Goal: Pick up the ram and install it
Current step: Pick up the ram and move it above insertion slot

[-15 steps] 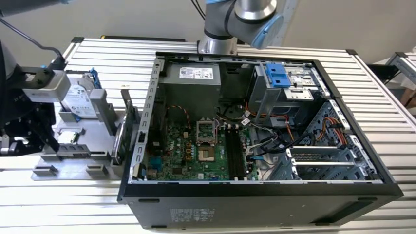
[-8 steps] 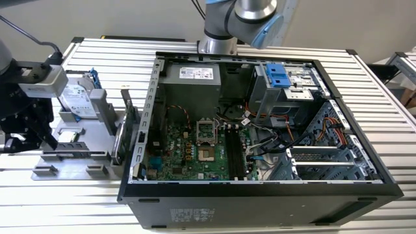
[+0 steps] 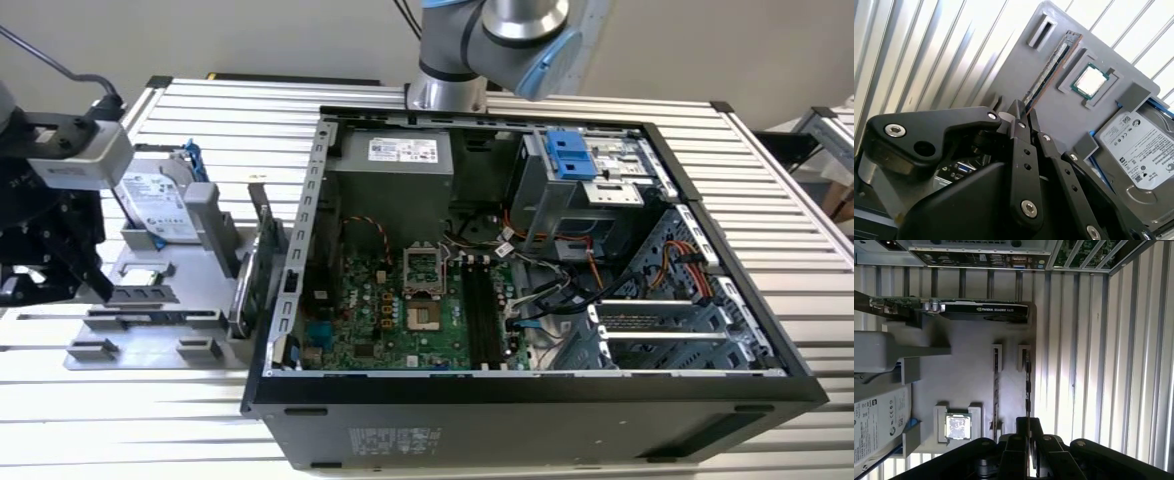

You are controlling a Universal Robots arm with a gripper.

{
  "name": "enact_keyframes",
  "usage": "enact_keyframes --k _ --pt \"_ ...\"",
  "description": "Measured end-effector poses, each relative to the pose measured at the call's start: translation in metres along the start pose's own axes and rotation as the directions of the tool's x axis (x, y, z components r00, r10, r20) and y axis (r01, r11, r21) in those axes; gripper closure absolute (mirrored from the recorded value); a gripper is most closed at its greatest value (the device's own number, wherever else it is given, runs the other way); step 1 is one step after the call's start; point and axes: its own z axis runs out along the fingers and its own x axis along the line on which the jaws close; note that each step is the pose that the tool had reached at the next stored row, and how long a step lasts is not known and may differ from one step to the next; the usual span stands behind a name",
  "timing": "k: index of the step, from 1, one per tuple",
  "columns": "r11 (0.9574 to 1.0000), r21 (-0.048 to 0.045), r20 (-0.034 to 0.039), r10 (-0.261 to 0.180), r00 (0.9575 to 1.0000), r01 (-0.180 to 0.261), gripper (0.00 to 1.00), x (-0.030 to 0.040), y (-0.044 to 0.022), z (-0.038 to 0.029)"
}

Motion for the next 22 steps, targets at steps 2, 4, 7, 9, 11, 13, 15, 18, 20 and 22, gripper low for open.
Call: enact_keyframes --k 2,4,7,9,11,13,15,18,20,22 --pt "1.0 0.0001 0.0001 0.0 1.0 0.0 1.0 0.0 0.0 -0.0025" --pt "1.0 0.0 0.0 0.0 1.0 0.0 1.0 0.0 0.0 -0.0048" --pt "1.0 0.0 0.0001 0.0 1.0 0.0 1.0 0.0 0.0 -0.0086" --pt "1.0 0.0 0.0 0.0 1.0 0.0 1.0 0.0 0.0 -0.0112" --pt "1.0 0.0 0.0 0.0 1.0 0.0 1.0 0.0 0.0001 -0.0137" --pt "1.0 0.0001 0.0001 0.0 1.0 0.0 1.0 0.0 0.0001 -0.0162" --pt "1.0 0.0 0.0 0.0 1.0 0.0 1.0 0.0 0.0001 -0.0188" --pt "1.0 0.0001 0.0 0.0 1.0 0.0 1.0 0.0 0.0001 -0.0226" --pt "1.0 0.0 0.0 0.0 1.0 0.0 1.0 0.0 0.0001 -0.0249" --pt "1.0 0.0 0.0 0.0 1.0 0.0 1.0 0.0 0.0001 -0.0275"
